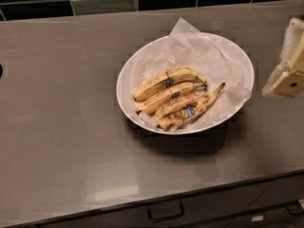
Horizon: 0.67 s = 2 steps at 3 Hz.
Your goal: Pick banana from white bowl
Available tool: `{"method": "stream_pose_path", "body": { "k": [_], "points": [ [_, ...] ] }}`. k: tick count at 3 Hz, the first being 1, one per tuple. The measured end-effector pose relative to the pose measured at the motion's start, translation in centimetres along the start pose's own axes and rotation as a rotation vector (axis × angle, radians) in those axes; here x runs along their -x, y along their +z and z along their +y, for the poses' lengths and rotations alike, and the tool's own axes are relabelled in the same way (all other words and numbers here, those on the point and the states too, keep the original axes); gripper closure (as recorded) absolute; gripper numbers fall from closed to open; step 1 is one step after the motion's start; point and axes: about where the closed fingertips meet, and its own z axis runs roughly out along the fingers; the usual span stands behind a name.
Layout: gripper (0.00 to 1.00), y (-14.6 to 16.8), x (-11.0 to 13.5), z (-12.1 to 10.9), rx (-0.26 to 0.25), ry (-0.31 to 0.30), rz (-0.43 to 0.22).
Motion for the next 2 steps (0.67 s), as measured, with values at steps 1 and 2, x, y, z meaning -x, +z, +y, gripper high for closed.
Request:
{"method": "stream_pose_path", "body": {
  "k": [1, 2],
  "points": [
    [0.0, 0.0, 0.0, 0.0, 0.0, 0.0, 0.0],
    [0.0, 0.0, 0.0, 0.0, 0.0, 0.0, 0.0]
  ]
}}
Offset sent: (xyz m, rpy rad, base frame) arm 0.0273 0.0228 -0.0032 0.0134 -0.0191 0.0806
